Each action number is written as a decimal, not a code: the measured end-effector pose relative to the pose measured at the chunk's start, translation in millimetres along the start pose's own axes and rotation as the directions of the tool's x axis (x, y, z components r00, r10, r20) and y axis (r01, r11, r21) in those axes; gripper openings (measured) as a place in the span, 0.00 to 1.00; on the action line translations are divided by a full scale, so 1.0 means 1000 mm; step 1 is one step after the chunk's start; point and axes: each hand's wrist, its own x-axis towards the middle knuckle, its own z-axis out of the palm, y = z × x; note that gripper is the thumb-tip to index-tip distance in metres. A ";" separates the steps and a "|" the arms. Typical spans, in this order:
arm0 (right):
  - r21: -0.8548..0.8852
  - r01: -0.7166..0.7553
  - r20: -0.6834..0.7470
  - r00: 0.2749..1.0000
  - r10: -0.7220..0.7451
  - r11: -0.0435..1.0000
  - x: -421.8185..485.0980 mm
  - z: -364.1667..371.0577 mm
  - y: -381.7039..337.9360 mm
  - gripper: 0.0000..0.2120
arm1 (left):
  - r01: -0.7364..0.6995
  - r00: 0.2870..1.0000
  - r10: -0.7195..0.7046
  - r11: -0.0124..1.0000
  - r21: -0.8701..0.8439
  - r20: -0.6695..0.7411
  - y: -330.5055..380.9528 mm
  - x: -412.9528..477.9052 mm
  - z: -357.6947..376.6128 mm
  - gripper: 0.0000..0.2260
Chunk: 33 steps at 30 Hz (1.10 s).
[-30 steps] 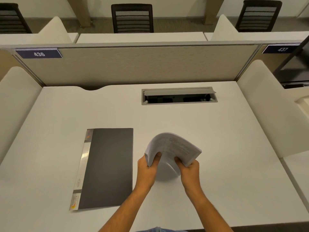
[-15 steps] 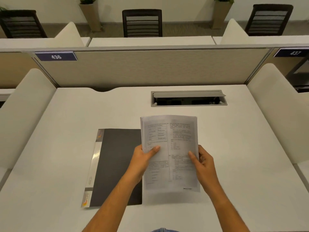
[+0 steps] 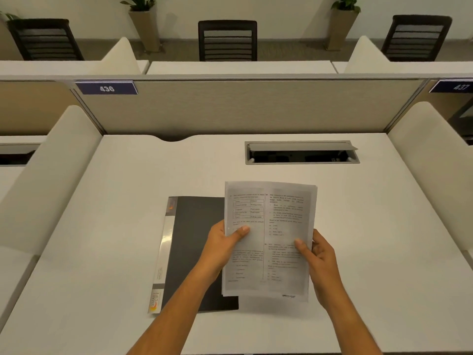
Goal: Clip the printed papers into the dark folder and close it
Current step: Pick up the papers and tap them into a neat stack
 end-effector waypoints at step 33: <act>-0.053 -0.041 -0.188 0.982 0.031 0.998 0.004 -0.031 0.028 0.07 | 0.012 0.987 -0.062 0.948 0.318 0.148 -0.037 0.008 0.001 0.17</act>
